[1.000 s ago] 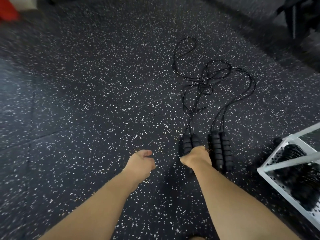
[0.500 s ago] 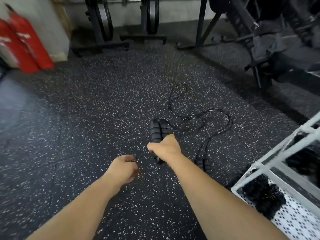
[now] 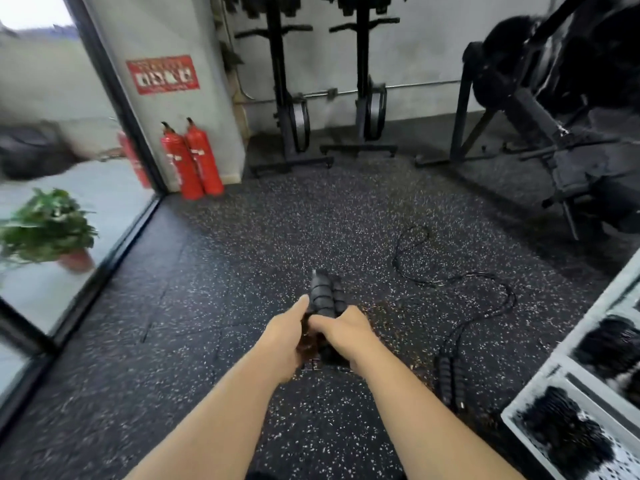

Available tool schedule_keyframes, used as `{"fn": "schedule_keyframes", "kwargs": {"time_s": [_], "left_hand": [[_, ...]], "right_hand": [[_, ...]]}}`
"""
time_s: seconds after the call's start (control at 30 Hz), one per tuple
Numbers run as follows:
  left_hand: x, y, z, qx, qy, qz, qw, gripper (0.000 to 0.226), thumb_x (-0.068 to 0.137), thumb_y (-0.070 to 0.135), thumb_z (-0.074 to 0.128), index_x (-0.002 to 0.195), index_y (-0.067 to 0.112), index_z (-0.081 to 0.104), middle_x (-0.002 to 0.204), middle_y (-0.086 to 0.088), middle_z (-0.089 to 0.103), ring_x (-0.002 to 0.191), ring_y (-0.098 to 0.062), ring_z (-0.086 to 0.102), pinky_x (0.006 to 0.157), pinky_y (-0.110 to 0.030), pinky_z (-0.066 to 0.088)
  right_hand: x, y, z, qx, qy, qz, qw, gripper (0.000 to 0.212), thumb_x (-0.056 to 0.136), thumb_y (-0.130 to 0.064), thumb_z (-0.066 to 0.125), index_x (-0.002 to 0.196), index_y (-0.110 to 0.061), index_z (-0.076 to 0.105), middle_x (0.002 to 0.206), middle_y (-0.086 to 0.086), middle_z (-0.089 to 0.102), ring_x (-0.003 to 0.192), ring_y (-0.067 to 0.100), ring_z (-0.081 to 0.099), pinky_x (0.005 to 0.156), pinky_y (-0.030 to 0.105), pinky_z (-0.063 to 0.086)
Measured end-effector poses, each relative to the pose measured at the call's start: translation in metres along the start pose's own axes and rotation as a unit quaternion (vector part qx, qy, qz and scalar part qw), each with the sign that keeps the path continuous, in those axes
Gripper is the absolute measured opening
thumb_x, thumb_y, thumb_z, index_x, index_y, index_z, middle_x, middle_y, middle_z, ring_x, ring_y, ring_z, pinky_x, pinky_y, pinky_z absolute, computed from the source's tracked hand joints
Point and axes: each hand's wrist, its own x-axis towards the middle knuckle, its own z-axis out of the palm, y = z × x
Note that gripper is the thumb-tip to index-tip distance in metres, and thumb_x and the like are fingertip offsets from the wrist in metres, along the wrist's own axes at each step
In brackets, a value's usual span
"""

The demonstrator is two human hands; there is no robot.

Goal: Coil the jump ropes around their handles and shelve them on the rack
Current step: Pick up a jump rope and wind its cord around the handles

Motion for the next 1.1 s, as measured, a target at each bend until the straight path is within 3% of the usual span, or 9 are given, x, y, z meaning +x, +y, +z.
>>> {"fn": "schedule_keyframes", "kwargs": {"time_s": [0.1,0.23,0.47,0.63,0.73,0.8,0.9,1.0,1.1], "left_hand": [[-0.017,-0.004,-0.009,-0.024,-0.055,-0.010,0.998,0.046,0.100,0.050,0.048,0.121,0.015,0.069,0.111,-0.012,0.074,0.102,-0.030,0.069,0.085,-0.043,0.054],[-0.022,-0.009,-0.016,-0.062,-0.113,-0.024,0.991,0.053,0.094,0.058,0.048,0.125,0.020,0.067,0.118,-0.008,0.072,0.114,-0.028,0.065,0.101,-0.046,0.048],[-0.010,0.003,-0.039,-0.065,-0.147,-0.015,0.987,0.065,0.069,0.059,0.069,0.112,0.010,0.075,0.112,-0.015,0.072,0.095,-0.030,0.069,0.090,-0.041,0.054],[0.003,0.015,-0.049,0.041,-0.137,-0.020,0.990,0.057,0.055,0.055,0.079,0.089,0.010,0.073,0.095,-0.013,0.071,0.081,-0.028,0.067,0.085,-0.038,0.054],[0.003,0.022,-0.056,0.167,-0.075,0.005,0.983,0.045,0.071,0.047,0.079,0.091,0.008,0.066,0.086,-0.011,0.067,0.071,-0.025,0.063,0.074,-0.035,0.053],[0.002,0.025,-0.064,0.354,0.017,0.064,0.933,0.048,0.077,0.050,0.075,0.099,0.009,0.062,0.090,-0.005,0.068,0.076,-0.022,0.065,0.073,-0.033,0.052],[-0.007,0.029,-0.074,0.609,0.140,0.101,0.774,0.055,0.074,0.056,0.070,0.107,0.016,0.050,0.098,0.002,0.060,0.091,-0.022,0.061,0.076,-0.033,0.048],[-0.015,0.032,-0.078,0.714,0.200,0.111,0.662,0.042,0.078,0.042,0.068,0.107,0.022,0.046,0.087,0.006,0.055,0.084,-0.023,0.057,0.076,-0.033,0.041],[-0.023,0.031,-0.076,0.754,0.233,0.109,0.604,0.036,0.076,0.028,0.067,0.102,0.023,0.043,0.082,0.007,0.054,0.081,-0.022,0.058,0.092,-0.045,0.034]], "right_hand": [[-0.011,0.002,0.006,-0.016,-0.018,-0.021,0.999,0.062,0.048,-0.035,0.071,0.105,-0.012,0.060,0.090,0.003,0.069,0.077,0.017,0.066,0.059,0.028,0.053],[-0.017,0.009,0.011,-0.035,-0.052,-0.046,0.997,0.045,0.069,-0.019,0.071,0.108,-0.014,0.050,0.096,0.001,0.063,0.079,0.012,0.062,0.052,0.022,0.045],[-0.020,0.007,0.036,0.007,-0.085,-0.081,0.993,0.040,0.075,-0.020,0.069,0.108,-0.019,0.046,0.104,0.005,0.061,0.085,0.012,0.062,0.058,0.021,0.047],[-0.014,0.008,0.043,-0.099,-0.135,-0.089,0.982,0.054,0.064,-0.046,0.070,0.108,-0.023,0.048,0.106,0.000,0.063,0.092,0.012,0.063,0.080,0.033,0.054],[-0.011,0.002,0.037,-0.157,-0.202,-0.111,0.960,0.034,0.074,-0.048,0.072,0.096,-0.025,0.063,0.089,-0.007,0.069,0.075,0.008,0.060,0.070,0.029,0.049],[-0.007,-0.005,0.028,-0.225,-0.237,-0.104,0.939,0.024,0.077,-0.048,0.069,0.081,-0.025,0.064,0.070,-0.011,0.062,0.059,0.008,0.051,0.056,0.027,0.040],[0.008,-0.007,0.015,-0.331,-0.180,-0.094,0.921,0.013,0.085,-0.032,0.060,0.082,-0.022,0.067,0.076,-0.006,0.065,0.067,0.012,0.057,0.061,0.027,0.044],[0.019,-0.005,0.008,-0.398,-0.091,-0.112,0.906,0.021,0.092,-0.021,0.050,0.100,-0.021,0.070,0.094,-0.003,0.070,0.084,0.017,0.064,0.077,0.031,0.053],[0.023,-0.004,0.007,-0.362,-0.059,-0.131,0.921,0.026,0.094,-0.016,0.046,0.106,-0.019,0.069,0.089,-0.005,0.069,0.065,0.011,0.057,0.066,0.029,0.050]]}}
